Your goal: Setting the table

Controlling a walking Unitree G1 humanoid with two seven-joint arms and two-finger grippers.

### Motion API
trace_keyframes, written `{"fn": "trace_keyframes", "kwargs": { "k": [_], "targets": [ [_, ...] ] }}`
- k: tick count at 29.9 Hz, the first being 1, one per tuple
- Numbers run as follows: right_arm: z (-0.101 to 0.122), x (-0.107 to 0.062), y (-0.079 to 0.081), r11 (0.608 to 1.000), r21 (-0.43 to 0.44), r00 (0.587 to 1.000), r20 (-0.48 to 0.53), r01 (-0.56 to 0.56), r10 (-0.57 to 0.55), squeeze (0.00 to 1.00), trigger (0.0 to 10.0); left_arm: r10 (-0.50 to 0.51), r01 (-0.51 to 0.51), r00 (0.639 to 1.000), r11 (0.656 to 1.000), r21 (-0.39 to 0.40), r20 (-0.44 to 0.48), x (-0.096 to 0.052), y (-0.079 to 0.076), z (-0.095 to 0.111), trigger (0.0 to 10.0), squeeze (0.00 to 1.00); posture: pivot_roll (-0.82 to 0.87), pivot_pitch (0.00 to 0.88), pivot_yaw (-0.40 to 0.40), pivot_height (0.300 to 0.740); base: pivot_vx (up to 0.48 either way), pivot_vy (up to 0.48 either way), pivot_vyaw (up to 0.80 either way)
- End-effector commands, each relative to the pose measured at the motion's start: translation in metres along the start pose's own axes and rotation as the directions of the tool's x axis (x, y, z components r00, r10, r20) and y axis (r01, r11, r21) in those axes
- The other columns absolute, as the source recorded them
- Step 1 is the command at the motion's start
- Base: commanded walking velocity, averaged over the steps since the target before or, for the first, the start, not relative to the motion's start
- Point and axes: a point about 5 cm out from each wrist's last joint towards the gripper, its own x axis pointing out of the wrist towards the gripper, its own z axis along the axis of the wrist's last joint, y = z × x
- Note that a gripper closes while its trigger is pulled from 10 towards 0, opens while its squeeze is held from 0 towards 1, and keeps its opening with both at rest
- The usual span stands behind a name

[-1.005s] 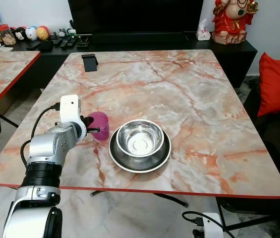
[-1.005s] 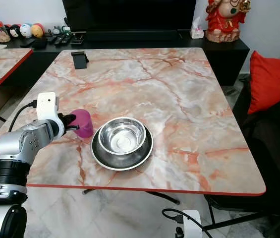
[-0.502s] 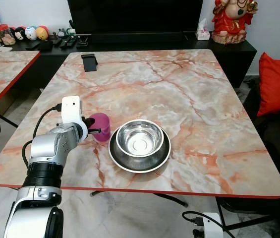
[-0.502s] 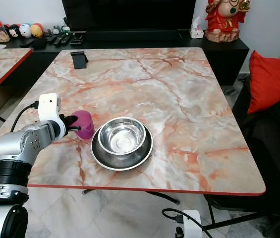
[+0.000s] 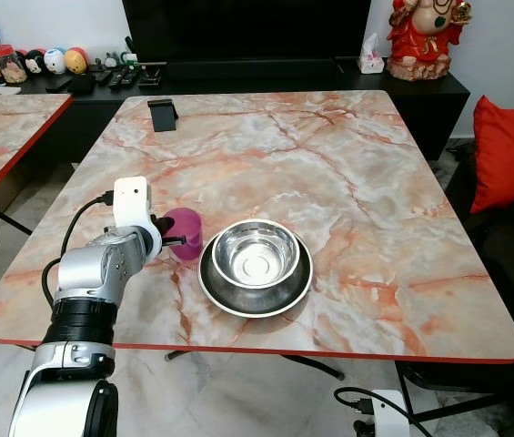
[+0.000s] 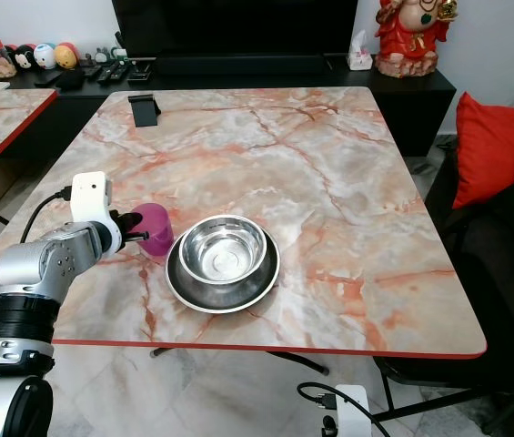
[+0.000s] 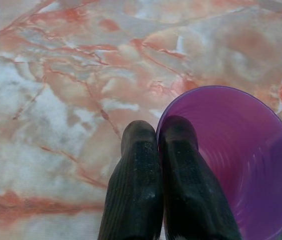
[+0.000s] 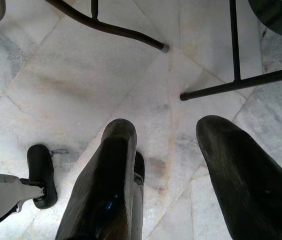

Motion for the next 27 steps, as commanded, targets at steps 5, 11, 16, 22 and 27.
{"fn": "trace_keyframes", "kwargs": {
  "k": [5,11,16,22,27],
  "targets": [
    [-0.0012,-0.0001,0.0007,1.0,0.006,1.0,-0.008,-0.001,0.001,0.0,10.0,0.033,-0.033,0.999,0.999,-0.001,-0.015,0.001,0.0045,-0.0014,10.0,0.0,-0.06,0.0,0.044,0.74,0.0,0.0,0.0],
    [-0.0006,0.0,0.0002,1.0,0.006,1.0,-0.006,0.0,0.0,0.0,10.0,0.032,-0.032,0.999,0.999,0.002,-0.015,0.0015,0.004,-0.0013,10.0,0.38,-0.06,0.0,0.043,0.74,0.0,0.0,0.0],
    [-0.0007,0.0,0.0011,1.0,0.006,1.0,-0.006,-0.002,0.002,0.0,10.0,0.034,-0.034,0.999,0.999,0.0,-0.015,0.0016,0.0039,-0.0017,10.0,0.62,-0.06,0.0,0.043,0.74,0.0,0.0,0.0],
    [-0.0013,-0.0001,0.0016,1.0,0.005,1.0,-0.009,-0.003,0.003,0.0,10.0,0.033,-0.033,0.999,0.999,0.003,-0.013,0.0015,0.0029,-0.0019,10.0,0.7,-0.06,0.0,0.042,0.74,0.0,0.0,0.0],
    [-0.0018,-0.0002,0.0008,1.0,0.005,1.0,-0.01,-0.002,0.002,0.0,10.0,0.032,-0.032,0.999,0.999,-0.002,0.01,0.0012,0.0016,0.0015,10.0,0.0,-0.06,0.0,0.041,0.74,0.0,0.0,0.0]
  ]
}}
